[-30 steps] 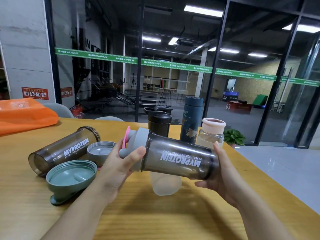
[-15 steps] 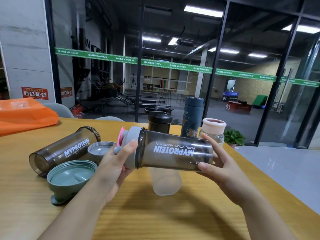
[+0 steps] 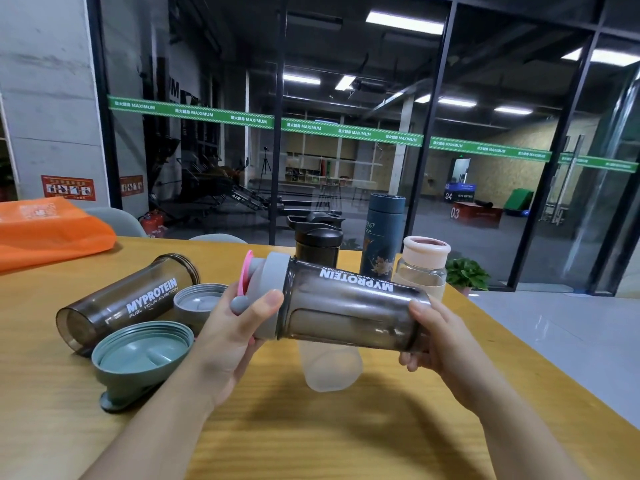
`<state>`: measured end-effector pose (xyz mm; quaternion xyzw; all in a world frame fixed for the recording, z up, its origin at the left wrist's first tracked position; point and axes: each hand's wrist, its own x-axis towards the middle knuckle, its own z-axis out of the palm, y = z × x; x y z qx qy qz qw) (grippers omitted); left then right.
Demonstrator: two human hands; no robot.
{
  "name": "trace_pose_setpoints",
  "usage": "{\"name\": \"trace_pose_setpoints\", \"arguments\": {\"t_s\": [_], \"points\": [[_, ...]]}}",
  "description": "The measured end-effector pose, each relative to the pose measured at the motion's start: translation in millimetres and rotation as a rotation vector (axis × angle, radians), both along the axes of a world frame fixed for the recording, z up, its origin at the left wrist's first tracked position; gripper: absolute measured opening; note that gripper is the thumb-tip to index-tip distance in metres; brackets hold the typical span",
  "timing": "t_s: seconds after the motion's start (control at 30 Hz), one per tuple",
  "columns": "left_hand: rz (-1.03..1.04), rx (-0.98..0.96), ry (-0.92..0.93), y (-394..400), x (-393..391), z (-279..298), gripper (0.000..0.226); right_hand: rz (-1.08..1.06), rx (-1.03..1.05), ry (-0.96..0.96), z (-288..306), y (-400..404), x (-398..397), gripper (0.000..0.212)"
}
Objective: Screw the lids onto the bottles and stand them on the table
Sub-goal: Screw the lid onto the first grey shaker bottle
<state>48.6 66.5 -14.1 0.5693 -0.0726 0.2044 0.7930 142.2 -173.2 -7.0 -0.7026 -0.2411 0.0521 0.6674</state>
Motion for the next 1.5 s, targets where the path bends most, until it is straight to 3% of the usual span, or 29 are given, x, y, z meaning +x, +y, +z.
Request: {"name": "trace_pose_setpoints", "arguments": {"t_s": [0.13,0.33,0.47,0.53,0.67,0.77,0.87,0.97,1.03,1.1,1.33,1.5], "points": [[-0.026,0.019,-0.053,-5,-1,3,0.070,-0.032,-0.080,0.110,-2,2,0,0.063],[-0.024,0.045,-0.066,-7,-2,2,0.064,0.002,-0.182,0.183,-3,-2,-1,0.076],[0.023,-0.003,-0.081,-4,2,2,0.080,0.054,-0.064,0.156,0,1,-3,0.072],[0.039,-0.055,-0.075,-3,3,2,0.075,0.082,0.013,0.123,2,3,-4,0.075],[0.086,-0.062,-0.008,1,5,0,0.097,0.112,0.044,-0.044,3,-2,-7,0.080],[0.100,-0.109,0.043,1,4,0,0.068,0.146,0.018,-0.117,3,-3,-9,0.082],[0.118,-0.108,0.086,2,5,-1,0.059,0.113,0.026,-0.169,3,-3,-8,0.080],[0.097,-0.095,0.075,1,4,0,0.027,0.052,0.039,-0.207,4,-2,-9,0.078],[0.085,-0.075,0.069,-1,3,1,0.018,0.018,0.051,-0.209,3,-1,-10,0.075],[0.083,-0.059,0.069,-2,2,2,0.021,-0.018,0.050,-0.197,2,0,-9,0.073],[0.066,0.060,-0.004,-3,1,1,0.098,-0.073,-0.062,-0.062,0,1,-4,0.074],[0.024,0.089,-0.069,-7,-2,3,0.068,-0.109,-0.033,0.201,1,2,-4,0.079]]}}
